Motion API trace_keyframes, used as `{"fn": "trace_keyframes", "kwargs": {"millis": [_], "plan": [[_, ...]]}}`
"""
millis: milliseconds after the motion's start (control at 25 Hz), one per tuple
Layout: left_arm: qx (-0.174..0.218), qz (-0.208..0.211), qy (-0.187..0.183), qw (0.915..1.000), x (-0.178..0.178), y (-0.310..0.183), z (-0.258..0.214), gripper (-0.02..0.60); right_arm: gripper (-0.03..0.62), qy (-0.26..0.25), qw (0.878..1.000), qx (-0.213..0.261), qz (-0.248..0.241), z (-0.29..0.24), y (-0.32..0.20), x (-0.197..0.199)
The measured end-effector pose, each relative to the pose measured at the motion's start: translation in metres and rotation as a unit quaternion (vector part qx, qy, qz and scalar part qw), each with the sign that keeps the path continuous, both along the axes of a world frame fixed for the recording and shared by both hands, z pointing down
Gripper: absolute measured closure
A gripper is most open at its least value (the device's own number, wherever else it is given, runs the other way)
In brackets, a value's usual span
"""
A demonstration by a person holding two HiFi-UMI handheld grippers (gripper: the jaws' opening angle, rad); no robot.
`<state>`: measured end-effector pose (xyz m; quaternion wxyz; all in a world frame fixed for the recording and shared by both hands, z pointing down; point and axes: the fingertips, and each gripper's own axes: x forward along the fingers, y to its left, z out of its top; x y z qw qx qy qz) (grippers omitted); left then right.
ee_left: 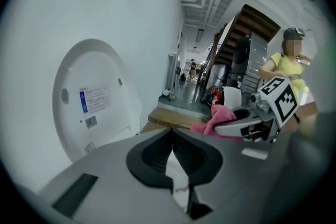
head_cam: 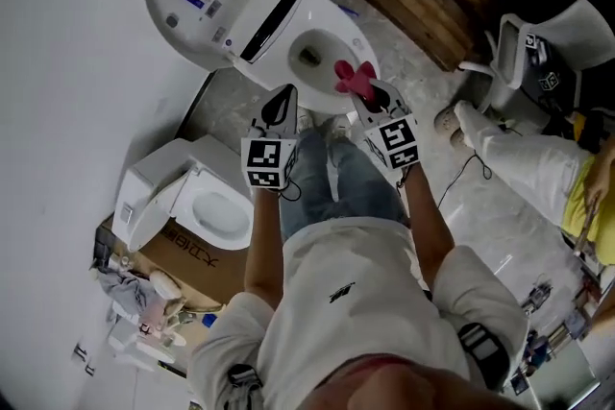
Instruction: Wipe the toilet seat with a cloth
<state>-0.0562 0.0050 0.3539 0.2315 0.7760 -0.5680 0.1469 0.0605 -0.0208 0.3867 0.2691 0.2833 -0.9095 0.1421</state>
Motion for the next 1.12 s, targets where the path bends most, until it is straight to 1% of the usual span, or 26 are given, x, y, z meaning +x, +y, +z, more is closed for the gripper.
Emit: {"fn": "trace_keyframes", "kwargs": {"millis": [200,400,560,720,880,1120], "plan": [[0.029,0.015,0.002,0.9995,0.013,-0.003,-0.068,0.571,0.545,-0.034,0.998,0.045,0.021,-0.091,-0.004,0.023],[0.052,0.041,-0.003,0.9978,0.027,0.002,-0.117,0.571,0.545,-0.051,0.996,0.072,0.031,-0.155,0.007,0.038],[0.053,0.063,-0.008,0.9966,0.036,0.013,-0.133,0.571,0.545,-0.055,0.995,0.074,0.042,-0.174,0.020,0.045],[0.057,0.076,-0.013,0.9954,0.037,0.010,-0.146,0.571,0.545,-0.065,0.993,0.081,0.049,-0.189,0.016,0.041],[0.070,0.078,-0.013,0.9944,0.041,0.009,-0.158,0.571,0.545,-0.064,0.993,0.090,0.043,-0.195,0.013,0.040],[0.076,0.077,-0.014,0.9940,0.042,0.008,-0.165,0.571,0.545,-0.068,0.992,0.096,0.041,-0.203,0.009,0.038]]}}
